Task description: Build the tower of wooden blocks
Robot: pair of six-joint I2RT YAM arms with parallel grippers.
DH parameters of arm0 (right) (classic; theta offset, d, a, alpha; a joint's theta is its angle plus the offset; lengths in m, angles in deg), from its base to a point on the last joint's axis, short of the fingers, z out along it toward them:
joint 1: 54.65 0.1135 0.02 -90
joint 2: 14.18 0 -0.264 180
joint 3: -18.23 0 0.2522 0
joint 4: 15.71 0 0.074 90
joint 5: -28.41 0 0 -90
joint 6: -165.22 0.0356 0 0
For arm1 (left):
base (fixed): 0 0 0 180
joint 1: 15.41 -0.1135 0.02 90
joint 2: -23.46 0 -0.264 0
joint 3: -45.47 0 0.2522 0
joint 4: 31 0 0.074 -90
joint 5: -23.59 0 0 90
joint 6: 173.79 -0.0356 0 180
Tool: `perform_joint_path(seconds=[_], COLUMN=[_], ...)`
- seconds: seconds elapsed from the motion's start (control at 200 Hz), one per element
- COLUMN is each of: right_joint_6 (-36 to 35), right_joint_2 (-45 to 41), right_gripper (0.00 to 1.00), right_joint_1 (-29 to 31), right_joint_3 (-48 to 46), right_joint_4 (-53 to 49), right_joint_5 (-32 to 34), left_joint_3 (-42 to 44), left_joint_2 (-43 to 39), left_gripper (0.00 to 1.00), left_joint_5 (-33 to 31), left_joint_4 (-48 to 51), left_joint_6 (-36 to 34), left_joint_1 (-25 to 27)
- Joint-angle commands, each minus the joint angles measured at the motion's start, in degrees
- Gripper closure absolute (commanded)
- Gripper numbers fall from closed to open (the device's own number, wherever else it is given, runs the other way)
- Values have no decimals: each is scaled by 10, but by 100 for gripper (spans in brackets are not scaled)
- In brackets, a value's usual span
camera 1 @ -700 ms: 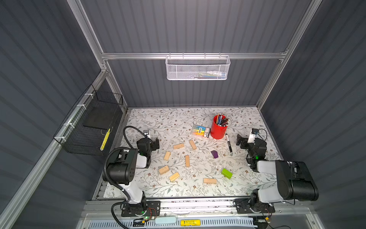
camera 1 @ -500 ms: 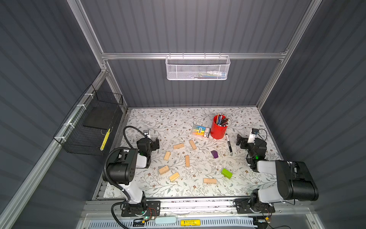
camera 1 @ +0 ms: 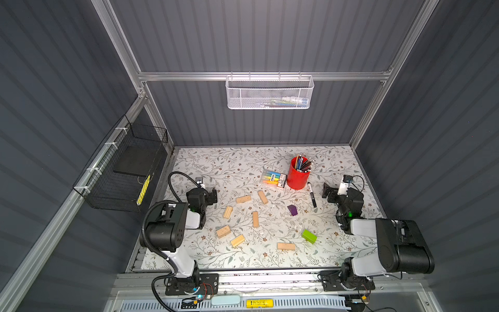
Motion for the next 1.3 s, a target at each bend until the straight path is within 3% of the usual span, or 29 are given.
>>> perform_joint_path(seconds=[0.0,0.896,1.156,1.296], right_joint_6=[0,-1,22,48], right_joint_2=[1,-16,-114,-165], right_gripper=[1,1,1,1], right_joint_1=[2,2,2,2], right_joint_3=[3,-7,23,45], right_joint_4=[13,22,-145,-237], right_joint_5=[0,-8,-3,-18], left_joint_3=[-8,-4,10,-6], left_joint_2=[1,-20,-110,-180], left_gripper=[0,0,0,0], left_joint_5=[7,3,-3,-13], left_joint_4=[-3,3,57,146], left_joint_6=[-10,-7,1,32], left_joint_1=[-4,-4,-4,-4])
